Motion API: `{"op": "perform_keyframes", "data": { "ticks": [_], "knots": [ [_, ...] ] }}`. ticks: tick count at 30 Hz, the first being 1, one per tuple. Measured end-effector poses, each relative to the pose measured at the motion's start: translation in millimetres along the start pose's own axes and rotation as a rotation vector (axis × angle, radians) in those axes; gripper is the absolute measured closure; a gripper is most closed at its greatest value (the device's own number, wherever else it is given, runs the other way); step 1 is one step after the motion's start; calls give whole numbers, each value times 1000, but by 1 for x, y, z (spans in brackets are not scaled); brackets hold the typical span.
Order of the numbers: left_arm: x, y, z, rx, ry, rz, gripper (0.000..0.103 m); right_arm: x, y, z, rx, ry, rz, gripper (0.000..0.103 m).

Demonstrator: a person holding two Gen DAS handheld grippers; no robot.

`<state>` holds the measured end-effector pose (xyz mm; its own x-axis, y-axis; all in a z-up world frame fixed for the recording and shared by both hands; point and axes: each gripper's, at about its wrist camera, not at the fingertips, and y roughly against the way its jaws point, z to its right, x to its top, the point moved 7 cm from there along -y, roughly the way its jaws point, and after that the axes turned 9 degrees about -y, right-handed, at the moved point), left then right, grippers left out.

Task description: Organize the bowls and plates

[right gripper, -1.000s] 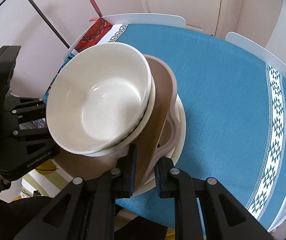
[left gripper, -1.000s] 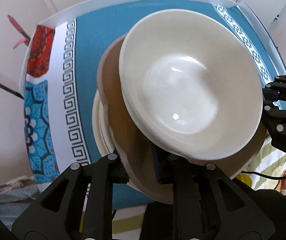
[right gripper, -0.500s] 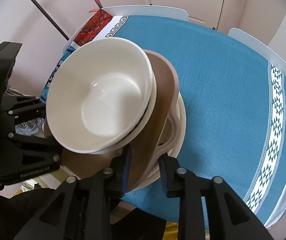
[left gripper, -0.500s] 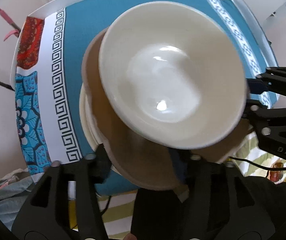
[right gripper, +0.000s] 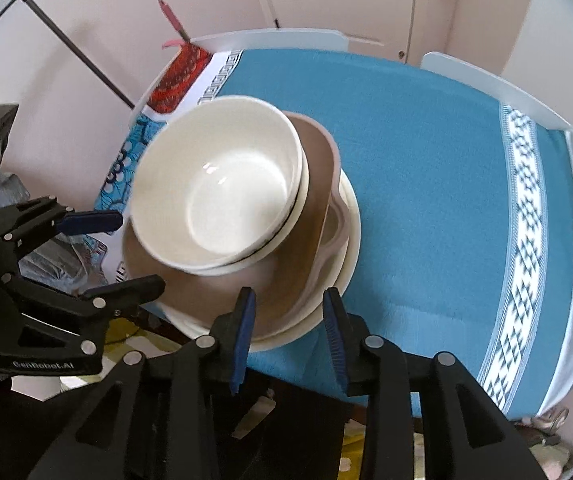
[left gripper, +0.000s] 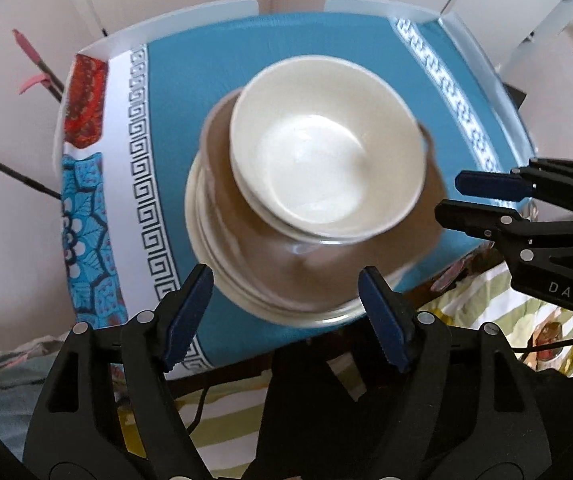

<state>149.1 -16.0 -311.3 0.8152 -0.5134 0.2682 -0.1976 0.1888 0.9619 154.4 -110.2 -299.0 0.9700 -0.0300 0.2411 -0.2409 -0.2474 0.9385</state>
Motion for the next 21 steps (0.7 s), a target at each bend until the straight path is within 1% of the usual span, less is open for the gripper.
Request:
{"op": "perform_keyframes", "data": {
  "ticks": [3,6,7,8,9,10,11,12,13,14,15,16,17,19,20,21],
  "knots": [
    [-3,23,2,16,26,57,30,-4,22,2,8,-33,49,72],
    [2,58,4,58,60,168,30,-2,52,-1,13,-37,136,72],
    [4,75,6,81,77,228,30,0,67,-2,5,-29,180,71],
    [6,85,5,90,85,260,30,2,81,-2,-5,-27,225,68],
    [9,100,7,105,97,313,30,4,97,-1,-9,-32,274,61],
    [11,120,9,126,110,382,30,6,114,0,-6,-38,323,49],
    [13,131,10,137,114,418,29,8,128,1,-7,-45,364,42],
    [15,150,13,158,120,480,29,10,142,3,-14,-53,407,40],
    [16,163,16,174,124,521,28,11,158,4,-22,-64,452,35],
    [18,181,19,197,127,576,21,13,174,6,-31,-77,498,26],
    [18,191,20,212,127,608,12,14,189,7,-39,-88,542,21],
    [19,207,23,241,127,662,7,15,199,7,-45,-93,574,14],
    [20,224,27,273,126,719,0,15,213,7,-57,-97,618,9],
    [19,247,33,325,119,802,0,14,233,6,-94,-101,681,2],
    [19,258,36,354,111,834,0,13,244,6,-115,-105,725,1],
    [20,263,39,374,106,846,0,12,253,6,-133,-113,767,1]
  ]
}}
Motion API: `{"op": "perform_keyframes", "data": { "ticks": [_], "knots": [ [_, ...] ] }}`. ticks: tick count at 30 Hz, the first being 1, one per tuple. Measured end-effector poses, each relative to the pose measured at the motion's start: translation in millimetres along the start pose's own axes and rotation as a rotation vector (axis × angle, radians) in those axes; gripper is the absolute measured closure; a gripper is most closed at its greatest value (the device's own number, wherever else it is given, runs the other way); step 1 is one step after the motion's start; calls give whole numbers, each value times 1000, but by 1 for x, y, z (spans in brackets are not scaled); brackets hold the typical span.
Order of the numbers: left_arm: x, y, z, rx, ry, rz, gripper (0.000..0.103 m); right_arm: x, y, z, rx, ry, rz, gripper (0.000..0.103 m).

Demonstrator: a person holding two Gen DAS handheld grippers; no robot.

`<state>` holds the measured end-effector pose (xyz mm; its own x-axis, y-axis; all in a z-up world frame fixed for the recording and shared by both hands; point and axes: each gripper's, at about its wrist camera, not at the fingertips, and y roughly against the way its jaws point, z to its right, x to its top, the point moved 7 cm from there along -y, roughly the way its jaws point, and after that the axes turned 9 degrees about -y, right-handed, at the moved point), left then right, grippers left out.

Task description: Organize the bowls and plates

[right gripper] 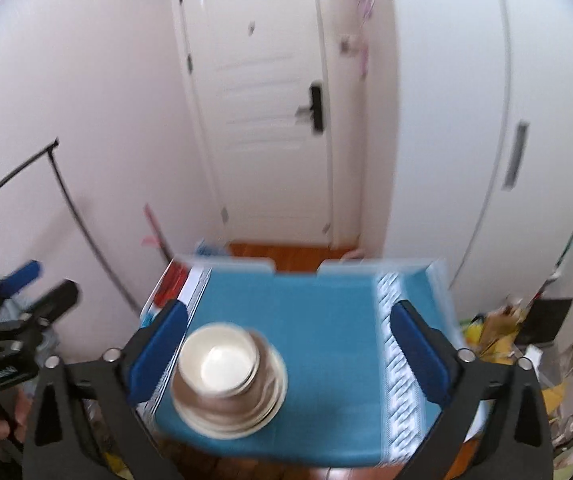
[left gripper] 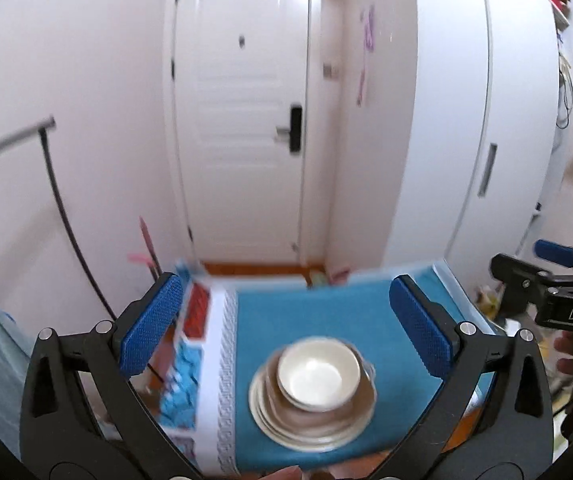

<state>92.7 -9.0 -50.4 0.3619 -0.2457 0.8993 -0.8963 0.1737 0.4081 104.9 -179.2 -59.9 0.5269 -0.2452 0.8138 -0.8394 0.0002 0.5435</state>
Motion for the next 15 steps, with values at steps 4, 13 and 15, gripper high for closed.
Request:
{"op": "perform_keyframes", "data": {
  "ticks": [4,13,15],
  "knots": [
    [13,12,4,82,-53,40,0,11,20,2,-43,6,92,1],
    [25,27,-3,89,-21,105,0,15,35,5,-64,18,159,1],
    [24,28,-2,92,-23,110,0,16,35,4,-67,18,165,1]
  ]
}}
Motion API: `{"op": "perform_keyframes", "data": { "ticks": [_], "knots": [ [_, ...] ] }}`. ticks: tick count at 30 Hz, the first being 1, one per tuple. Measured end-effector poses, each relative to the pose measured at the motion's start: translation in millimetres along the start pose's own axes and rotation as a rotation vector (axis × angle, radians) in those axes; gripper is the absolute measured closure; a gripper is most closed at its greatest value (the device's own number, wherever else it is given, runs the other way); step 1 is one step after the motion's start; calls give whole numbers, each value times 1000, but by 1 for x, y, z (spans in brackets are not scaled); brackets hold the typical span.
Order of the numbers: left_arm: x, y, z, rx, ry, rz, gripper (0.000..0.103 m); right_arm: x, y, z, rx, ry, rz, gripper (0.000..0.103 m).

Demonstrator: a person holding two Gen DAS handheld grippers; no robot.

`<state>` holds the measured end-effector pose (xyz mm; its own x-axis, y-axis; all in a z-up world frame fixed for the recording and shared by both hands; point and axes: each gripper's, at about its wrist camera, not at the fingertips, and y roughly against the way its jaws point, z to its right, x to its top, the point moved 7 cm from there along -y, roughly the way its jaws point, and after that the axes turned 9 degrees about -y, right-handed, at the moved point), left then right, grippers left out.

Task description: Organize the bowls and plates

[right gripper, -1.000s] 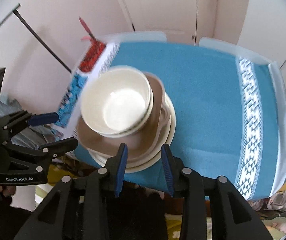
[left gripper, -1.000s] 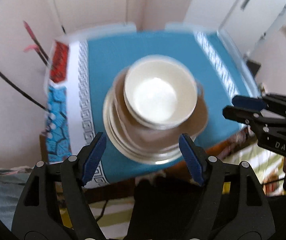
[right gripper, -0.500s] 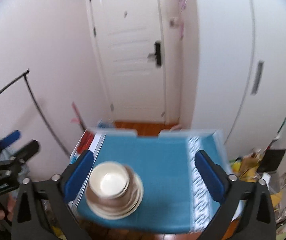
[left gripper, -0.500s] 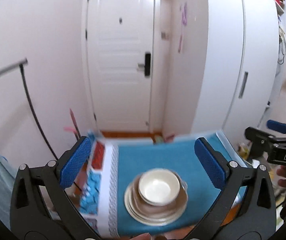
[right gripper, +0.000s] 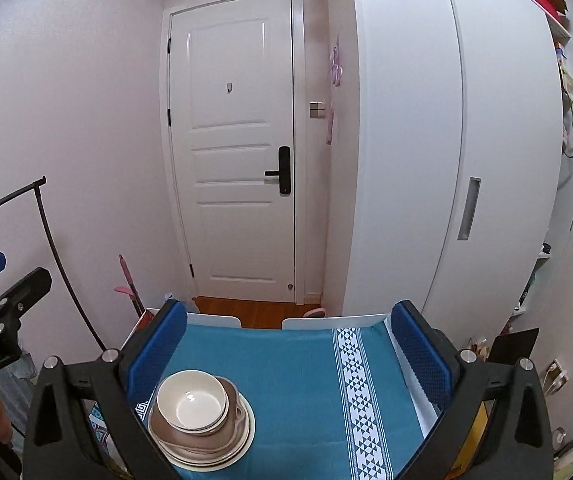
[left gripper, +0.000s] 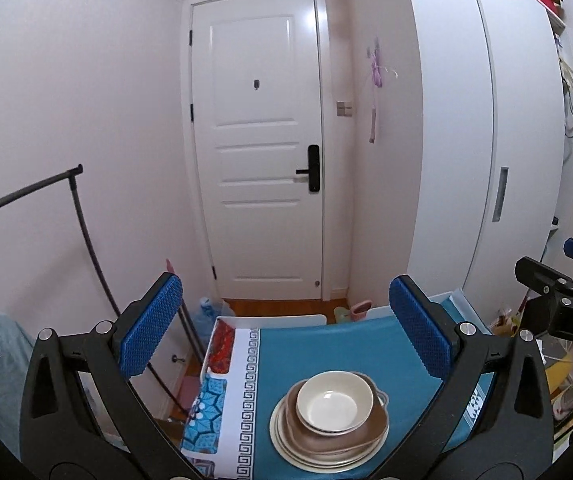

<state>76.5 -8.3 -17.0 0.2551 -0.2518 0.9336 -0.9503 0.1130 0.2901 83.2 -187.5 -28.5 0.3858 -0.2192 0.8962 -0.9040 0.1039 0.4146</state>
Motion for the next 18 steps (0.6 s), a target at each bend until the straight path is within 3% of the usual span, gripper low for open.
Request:
{"op": "perform_keyframes", "data": {
  "ticks": [18],
  "knots": [
    [3,9,2,8,-19,32,0,4,5,1,-9,1,10,1]
  ]
}}
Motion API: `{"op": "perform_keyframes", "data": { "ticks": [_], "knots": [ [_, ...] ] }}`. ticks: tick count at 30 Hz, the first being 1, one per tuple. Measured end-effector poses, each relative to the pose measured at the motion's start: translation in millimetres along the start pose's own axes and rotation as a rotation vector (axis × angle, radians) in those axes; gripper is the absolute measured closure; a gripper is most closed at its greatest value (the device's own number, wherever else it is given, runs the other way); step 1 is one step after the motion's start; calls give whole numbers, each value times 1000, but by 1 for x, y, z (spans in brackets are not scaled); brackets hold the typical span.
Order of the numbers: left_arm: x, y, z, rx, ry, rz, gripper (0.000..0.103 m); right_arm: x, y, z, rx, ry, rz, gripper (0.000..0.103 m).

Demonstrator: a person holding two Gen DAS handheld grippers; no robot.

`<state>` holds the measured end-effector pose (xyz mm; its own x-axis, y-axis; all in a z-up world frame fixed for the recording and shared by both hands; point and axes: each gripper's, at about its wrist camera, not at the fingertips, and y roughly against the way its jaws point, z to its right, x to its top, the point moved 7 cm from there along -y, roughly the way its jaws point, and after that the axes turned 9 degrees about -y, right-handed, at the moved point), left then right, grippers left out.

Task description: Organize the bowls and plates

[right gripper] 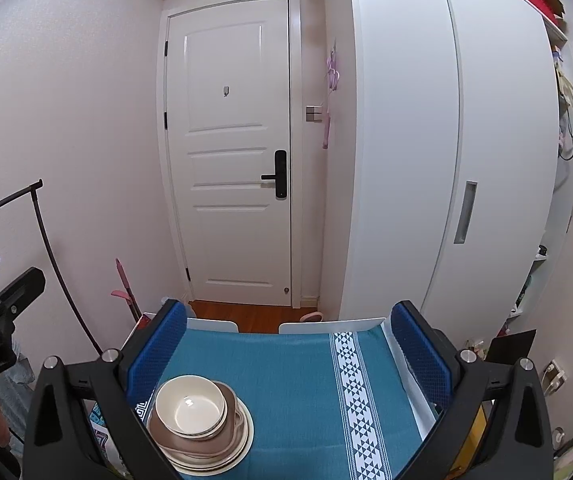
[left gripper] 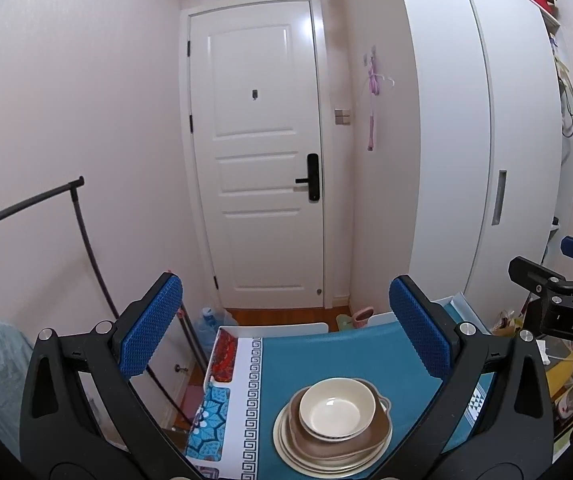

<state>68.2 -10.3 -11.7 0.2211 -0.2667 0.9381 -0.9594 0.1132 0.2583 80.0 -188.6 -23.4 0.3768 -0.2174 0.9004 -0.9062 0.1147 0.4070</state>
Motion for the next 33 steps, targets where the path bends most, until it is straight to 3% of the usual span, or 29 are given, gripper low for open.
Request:
{"op": "perform_keyframes", "data": {
  "ticks": [33],
  "knots": [
    [5,-8,-14,27,8,11,0,4,-11,-3,-27,-7,2,1]
  ]
}}
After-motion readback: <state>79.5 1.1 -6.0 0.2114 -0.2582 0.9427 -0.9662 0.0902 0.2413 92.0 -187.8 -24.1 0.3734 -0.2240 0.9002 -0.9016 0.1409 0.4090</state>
